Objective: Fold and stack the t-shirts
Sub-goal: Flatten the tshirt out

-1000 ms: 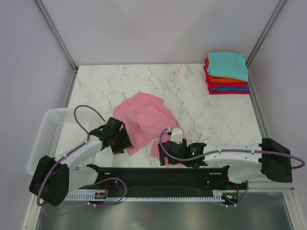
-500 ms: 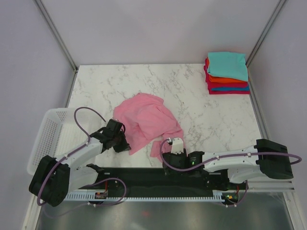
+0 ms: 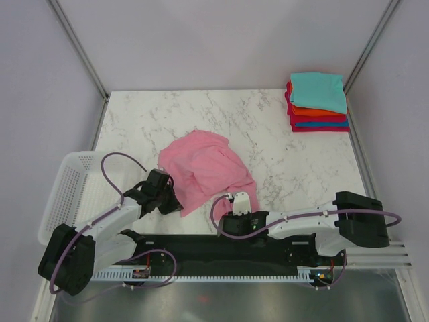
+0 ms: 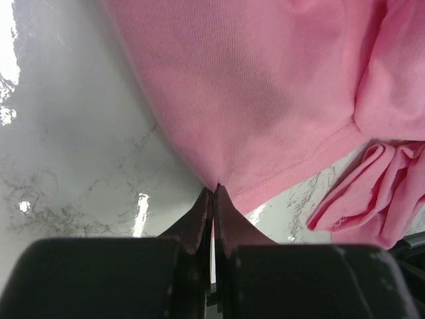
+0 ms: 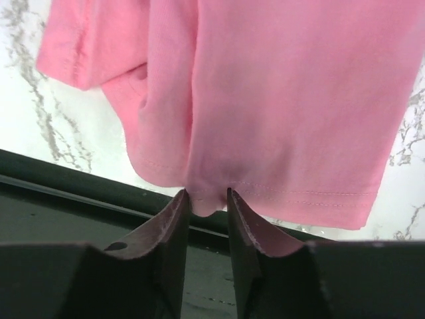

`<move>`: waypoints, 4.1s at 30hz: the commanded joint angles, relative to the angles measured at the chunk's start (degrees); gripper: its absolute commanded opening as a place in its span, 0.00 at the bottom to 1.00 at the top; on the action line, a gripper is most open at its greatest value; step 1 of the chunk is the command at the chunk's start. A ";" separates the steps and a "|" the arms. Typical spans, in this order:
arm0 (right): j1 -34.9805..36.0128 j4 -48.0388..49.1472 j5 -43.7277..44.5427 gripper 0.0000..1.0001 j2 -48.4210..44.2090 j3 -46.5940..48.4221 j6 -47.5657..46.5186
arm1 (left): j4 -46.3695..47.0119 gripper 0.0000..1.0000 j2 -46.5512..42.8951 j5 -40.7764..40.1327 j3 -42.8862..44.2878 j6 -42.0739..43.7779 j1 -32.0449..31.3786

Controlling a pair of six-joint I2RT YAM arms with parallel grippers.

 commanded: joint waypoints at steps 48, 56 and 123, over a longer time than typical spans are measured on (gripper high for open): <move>-7.99 -30.06 30.84 0.00 -42.63 57.80 -44.25 | -28.46 0.02 -5.00 -28.16 97.45 31.87 0.18; -8.96 -14.69 20.99 0.00 -45.88 52.01 -59.99 | -6.55 0.02 -15.38 -17.52 85.65 42.07 0.18; -54.84 17.32 -33.93 0.98 12.55 10.69 -34.52 | -29.66 1.00 63.10 -15.16 74.29 30.39 17.04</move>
